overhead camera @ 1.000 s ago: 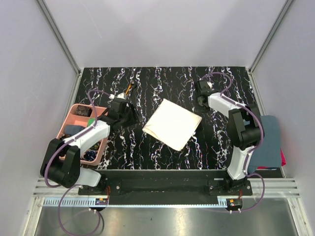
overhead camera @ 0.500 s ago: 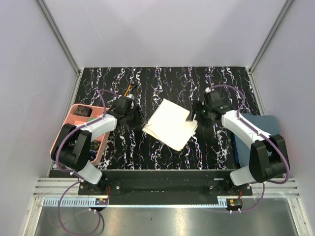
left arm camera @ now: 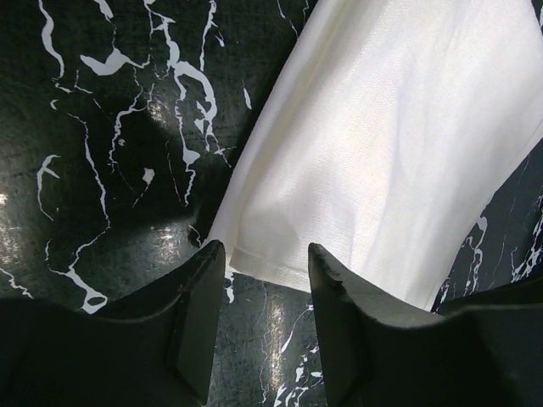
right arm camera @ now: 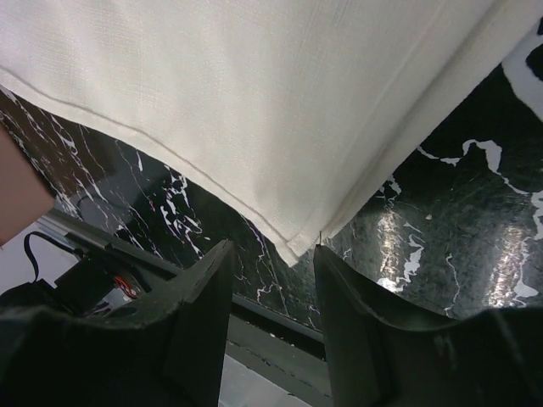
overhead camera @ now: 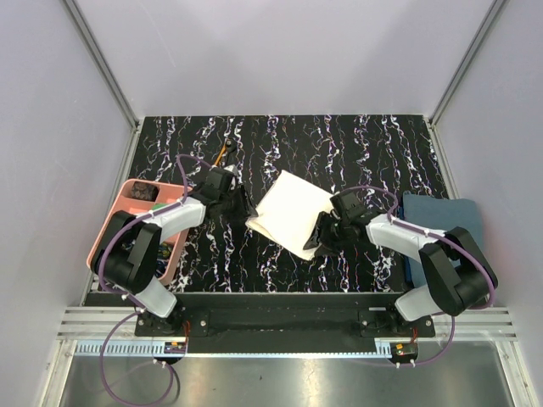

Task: Fold the napkin into a case and place the utensils inside
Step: Fold the rectangle-folded napkin at the center of the board.

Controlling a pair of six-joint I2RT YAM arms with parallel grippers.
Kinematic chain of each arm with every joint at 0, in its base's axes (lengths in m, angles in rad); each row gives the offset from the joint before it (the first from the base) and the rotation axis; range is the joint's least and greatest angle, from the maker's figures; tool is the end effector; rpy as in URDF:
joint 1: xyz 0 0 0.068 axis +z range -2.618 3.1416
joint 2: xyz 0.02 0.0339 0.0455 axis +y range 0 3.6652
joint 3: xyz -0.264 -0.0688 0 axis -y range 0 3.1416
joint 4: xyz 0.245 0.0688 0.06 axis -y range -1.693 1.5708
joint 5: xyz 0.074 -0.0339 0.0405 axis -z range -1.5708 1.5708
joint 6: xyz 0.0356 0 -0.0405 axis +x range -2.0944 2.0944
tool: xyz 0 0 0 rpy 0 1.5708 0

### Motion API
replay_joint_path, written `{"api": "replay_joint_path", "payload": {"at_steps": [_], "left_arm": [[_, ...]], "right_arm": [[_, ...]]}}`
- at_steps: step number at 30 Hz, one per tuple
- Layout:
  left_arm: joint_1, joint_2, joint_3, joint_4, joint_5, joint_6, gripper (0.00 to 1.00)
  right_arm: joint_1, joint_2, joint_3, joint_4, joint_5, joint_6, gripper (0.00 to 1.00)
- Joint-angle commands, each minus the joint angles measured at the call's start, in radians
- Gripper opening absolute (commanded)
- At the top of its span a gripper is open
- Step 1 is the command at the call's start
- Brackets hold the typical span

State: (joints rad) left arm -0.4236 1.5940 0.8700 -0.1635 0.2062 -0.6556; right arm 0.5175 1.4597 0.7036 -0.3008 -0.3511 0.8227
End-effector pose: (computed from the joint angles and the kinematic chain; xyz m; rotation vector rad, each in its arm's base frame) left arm 0.2870 -0.1374 0.1757 -0.2035 2.5639 -0.6977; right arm 0.2225 0.1407 0.1579 0.2998 2.8168 0.8551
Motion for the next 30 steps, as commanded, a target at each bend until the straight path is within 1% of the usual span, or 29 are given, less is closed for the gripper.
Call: {"api": "replay_joint_path", "payload": {"at_steps": [1,7,16,18,20,25,28,30], "left_arm": [[-0.006,0.009,0.027,0.036,-0.004,0.019,0.46],[-0.010,0.018,0.029,0.036,-0.004,0.022,0.42],[-0.029,0.026,0.020,0.030,-0.028,0.020,0.43],[-0.030,0.023,0.020,0.030,-0.030,0.020,0.39],[-0.033,0.020,0.018,0.032,-0.033,0.019,0.38],[-0.041,0.015,0.014,0.030,-0.039,0.027,0.35],[-0.046,0.006,0.009,0.027,-0.048,0.031,0.35],[-0.047,0.001,0.007,0.024,-0.053,0.034,0.35]], "right_arm": [[0.027,0.002,-0.013,0.063,-0.012,0.052,0.52],[0.039,0.007,-0.036,0.086,-0.011,0.075,0.52],[0.049,-0.027,-0.076,0.080,-0.005,0.087,0.51],[0.050,-0.024,-0.081,0.083,-0.002,0.092,0.51],[0.050,-0.021,-0.085,0.100,-0.002,0.095,0.51],[0.052,-0.016,-0.082,0.121,-0.015,0.112,0.48],[0.052,-0.032,-0.079,0.114,-0.014,0.118,0.45],[0.052,-0.039,-0.079,0.114,-0.017,0.122,0.45]]}}
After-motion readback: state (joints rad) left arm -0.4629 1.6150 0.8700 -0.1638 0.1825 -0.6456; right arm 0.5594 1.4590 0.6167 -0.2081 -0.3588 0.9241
